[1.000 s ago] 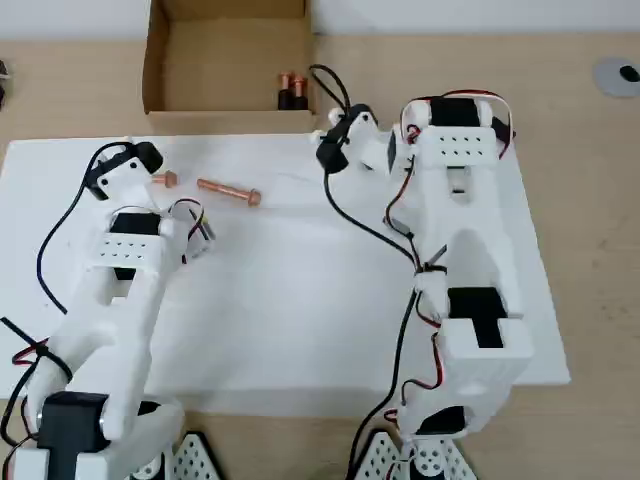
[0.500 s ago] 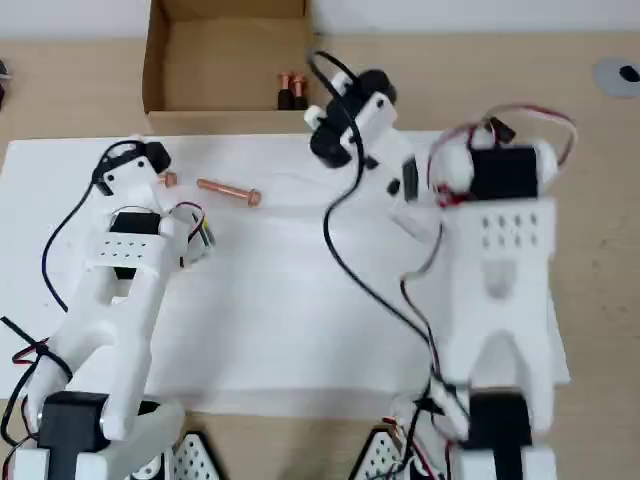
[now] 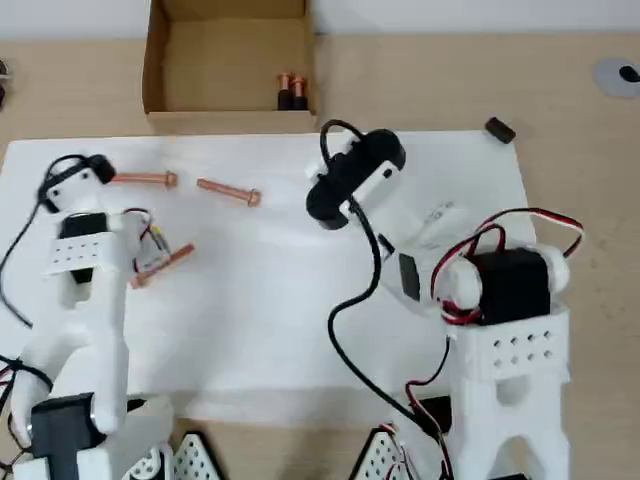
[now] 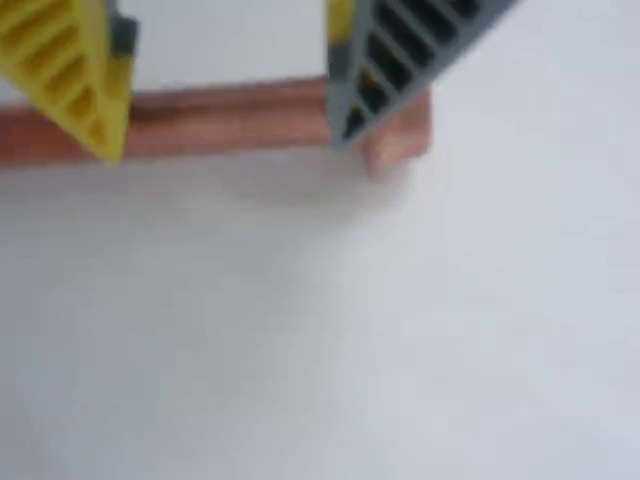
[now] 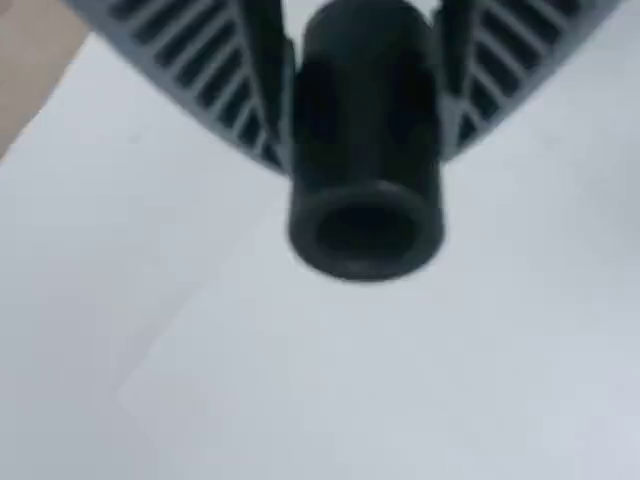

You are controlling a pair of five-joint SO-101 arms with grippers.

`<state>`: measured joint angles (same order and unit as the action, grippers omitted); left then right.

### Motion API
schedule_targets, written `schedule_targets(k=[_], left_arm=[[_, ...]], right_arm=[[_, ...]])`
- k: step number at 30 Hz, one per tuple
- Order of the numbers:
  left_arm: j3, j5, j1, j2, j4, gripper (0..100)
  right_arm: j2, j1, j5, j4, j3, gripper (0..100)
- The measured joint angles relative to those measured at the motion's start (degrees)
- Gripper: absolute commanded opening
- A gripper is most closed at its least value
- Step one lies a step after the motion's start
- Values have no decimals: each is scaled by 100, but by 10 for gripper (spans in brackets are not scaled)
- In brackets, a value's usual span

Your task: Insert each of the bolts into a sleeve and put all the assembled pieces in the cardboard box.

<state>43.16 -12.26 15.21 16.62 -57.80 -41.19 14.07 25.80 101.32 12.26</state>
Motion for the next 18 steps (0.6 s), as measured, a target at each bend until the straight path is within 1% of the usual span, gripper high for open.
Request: schedule_targets(k=[4, 7, 12, 18], left_arm=[[9, -580, 255, -9, 281, 150], [18, -721, 237, -9, 466, 150], [18, -765, -114, -9, 484, 150], [18, -765, -536, -9, 484, 150]], right_arm=[[-18, 35, -255, 0, 105, 12], [-18, 35, -308, 0, 281, 12], [-18, 35, -334, 0, 589, 12], [-18, 35, -396, 9, 624, 12]])
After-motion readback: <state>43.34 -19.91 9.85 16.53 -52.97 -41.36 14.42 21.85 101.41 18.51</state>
